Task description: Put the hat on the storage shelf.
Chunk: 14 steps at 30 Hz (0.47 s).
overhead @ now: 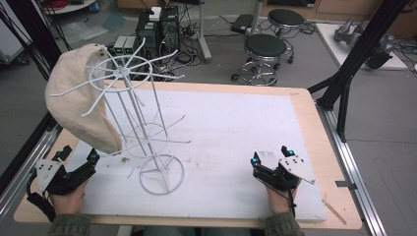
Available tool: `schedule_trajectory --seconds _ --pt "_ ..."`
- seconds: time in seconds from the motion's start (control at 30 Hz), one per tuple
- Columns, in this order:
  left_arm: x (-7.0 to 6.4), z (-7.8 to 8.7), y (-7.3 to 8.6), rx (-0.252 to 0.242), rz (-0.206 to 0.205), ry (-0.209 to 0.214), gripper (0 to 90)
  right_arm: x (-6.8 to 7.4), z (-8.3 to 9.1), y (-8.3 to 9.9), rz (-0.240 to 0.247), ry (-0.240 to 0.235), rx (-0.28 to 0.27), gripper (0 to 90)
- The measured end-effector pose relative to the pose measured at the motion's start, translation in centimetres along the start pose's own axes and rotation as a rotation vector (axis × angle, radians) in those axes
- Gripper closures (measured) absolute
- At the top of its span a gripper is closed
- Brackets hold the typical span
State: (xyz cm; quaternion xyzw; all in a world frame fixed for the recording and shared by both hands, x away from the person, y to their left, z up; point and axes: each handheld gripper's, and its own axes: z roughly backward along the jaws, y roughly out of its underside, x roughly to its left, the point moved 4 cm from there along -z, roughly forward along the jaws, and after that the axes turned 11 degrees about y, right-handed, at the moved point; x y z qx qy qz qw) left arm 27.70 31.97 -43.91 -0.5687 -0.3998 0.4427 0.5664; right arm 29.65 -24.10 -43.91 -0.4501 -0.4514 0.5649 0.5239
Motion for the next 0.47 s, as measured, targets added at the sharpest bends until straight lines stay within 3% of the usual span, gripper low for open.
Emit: schedule_trajectory --seconds 0.47 --pt "-0.06 -0.18 0.11 0.010 -0.006 0.010 18.0 -0.12 -0.05 0.08 -0.001 -0.001 0.006 4.1"
